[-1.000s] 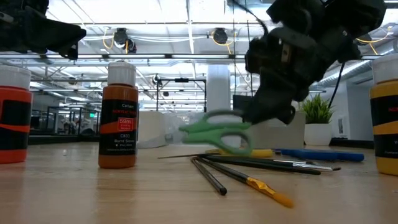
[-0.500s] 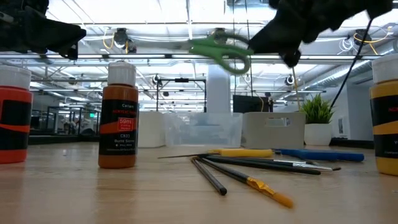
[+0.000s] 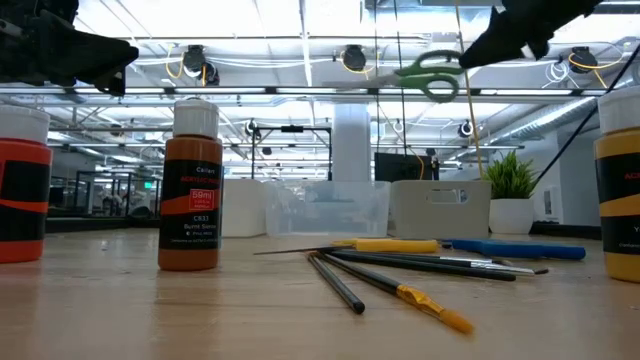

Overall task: Pick & Place Paint Supplies
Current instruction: Put the green scissors in the gray bin

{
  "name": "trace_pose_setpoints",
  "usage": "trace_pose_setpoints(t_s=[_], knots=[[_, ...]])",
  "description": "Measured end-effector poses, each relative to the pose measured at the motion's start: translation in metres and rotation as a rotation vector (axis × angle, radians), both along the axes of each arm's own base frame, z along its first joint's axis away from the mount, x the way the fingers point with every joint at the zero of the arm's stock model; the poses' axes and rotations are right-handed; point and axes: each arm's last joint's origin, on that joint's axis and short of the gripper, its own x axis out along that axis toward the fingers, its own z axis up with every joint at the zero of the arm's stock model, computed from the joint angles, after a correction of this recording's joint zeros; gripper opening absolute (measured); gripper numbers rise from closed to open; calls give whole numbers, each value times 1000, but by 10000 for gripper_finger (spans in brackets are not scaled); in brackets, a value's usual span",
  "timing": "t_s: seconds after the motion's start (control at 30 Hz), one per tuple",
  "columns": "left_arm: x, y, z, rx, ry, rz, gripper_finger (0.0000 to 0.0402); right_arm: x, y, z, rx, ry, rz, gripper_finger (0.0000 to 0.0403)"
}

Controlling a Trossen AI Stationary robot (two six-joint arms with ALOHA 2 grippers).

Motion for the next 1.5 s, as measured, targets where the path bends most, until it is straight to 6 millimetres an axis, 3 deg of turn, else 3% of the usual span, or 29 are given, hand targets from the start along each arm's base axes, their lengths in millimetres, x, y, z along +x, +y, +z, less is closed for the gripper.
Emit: trace_pose_setpoints(t_s=[0.13, 0.3, 0.5, 0.6, 1.03, 1.5], knots=[[0, 0, 0, 0, 0, 0, 77, 0, -12, 14, -46, 133, -63, 19], [0, 0, 0, 0, 0, 0, 76, 17, -28, 18, -58, 390, -107, 19], [0, 0, 0, 0, 0, 0, 77, 34, -45, 0, -46, 752, -210, 19], [0, 0, 0, 0, 0, 0, 77, 39, -52, -11, -35, 851, -256, 19], [0, 0, 0, 0, 0, 1, 77, 74, -58, -34, -74, 890, -203, 18], [0, 0, 0, 0, 0, 0, 77, 81, -59, -34, -80, 834, -186, 29]])
